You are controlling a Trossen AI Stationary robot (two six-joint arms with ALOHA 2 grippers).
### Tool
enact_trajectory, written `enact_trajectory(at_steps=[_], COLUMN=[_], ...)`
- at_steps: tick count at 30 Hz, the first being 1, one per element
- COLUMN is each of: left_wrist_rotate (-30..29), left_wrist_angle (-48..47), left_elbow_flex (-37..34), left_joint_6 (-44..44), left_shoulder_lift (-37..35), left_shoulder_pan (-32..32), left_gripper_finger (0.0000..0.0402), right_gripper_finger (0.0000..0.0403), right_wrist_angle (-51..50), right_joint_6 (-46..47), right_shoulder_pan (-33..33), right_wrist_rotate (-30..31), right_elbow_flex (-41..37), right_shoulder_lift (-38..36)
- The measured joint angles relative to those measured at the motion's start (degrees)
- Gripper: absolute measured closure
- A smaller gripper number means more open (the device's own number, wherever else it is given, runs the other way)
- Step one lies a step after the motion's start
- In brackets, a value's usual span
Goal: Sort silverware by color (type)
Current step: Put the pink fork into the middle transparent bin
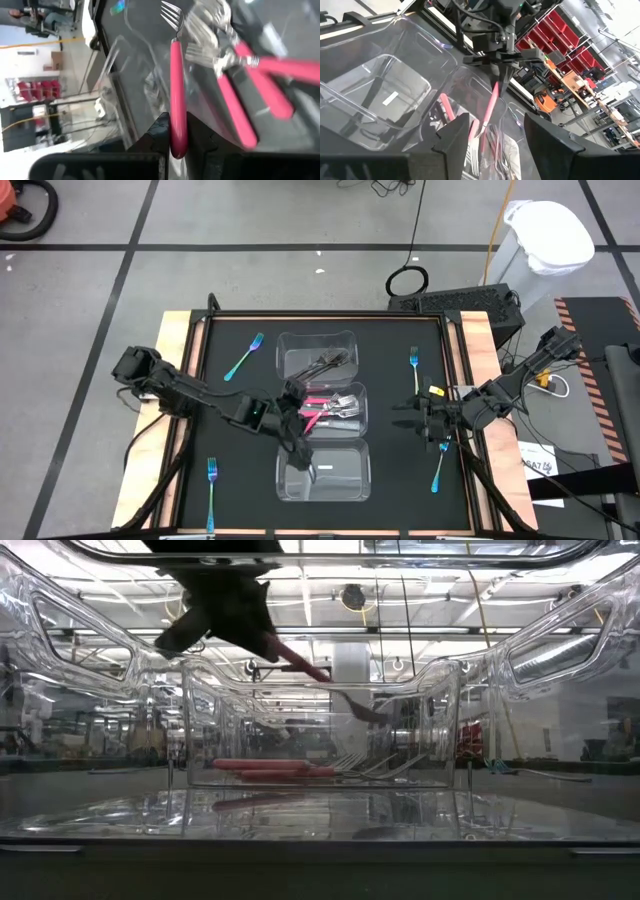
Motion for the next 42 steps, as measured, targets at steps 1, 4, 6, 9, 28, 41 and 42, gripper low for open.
enact_trajectory(at_steps=[1,4,6,9,28,41,42], left_wrist_rotate=[1.4,6.6,8.3,8.3,8.4,7.2,7.2], left_wrist_angle=[1.2,4.3,4.5,3.7,3.1,3.2,3.2], left_elbow_flex=[0.0,0.0,0.0,0.0,0.0,0.0,0.0], left_joint_6=[0.1,0.4,0.4,0.4,-3.1,-6.2,-6.2], left_shoulder_lift=[0.0,0.0,0.0,0.0,0.0,0.0,0.0], left_shoulder_pan=[0.3,0.8,1.0,1.0,1.1,1.1,1.1], left_gripper_finger=[0.0376,0.0364,0.0354,0.0352,0.0362,0.0318,0.0315], right_gripper_finger=[0.0216,0.0216,0.0216,0.0216,0.0216,0.0216,0.0216], right_wrist_angle=[0.0,0.0,0.0,0.0,0.5,0.5,0.5], right_joint_6=[0.0,0.0,0.0,0.0,-1.7,-1.9,-1.9], right_shoulder_pan=[0.0,0.0,0.0,0.0,0.0,0.0,0.0], right_wrist_rotate=[0.0,0.0,0.0,0.0,0.0,0.0,0.0], right_elbow_flex=[0.0,0.0,0.0,0.0,0.0,0.0,0.0], right_shoulder_lift=[0.0,0.0,0.0,0.0,0.0,0.0,0.0])
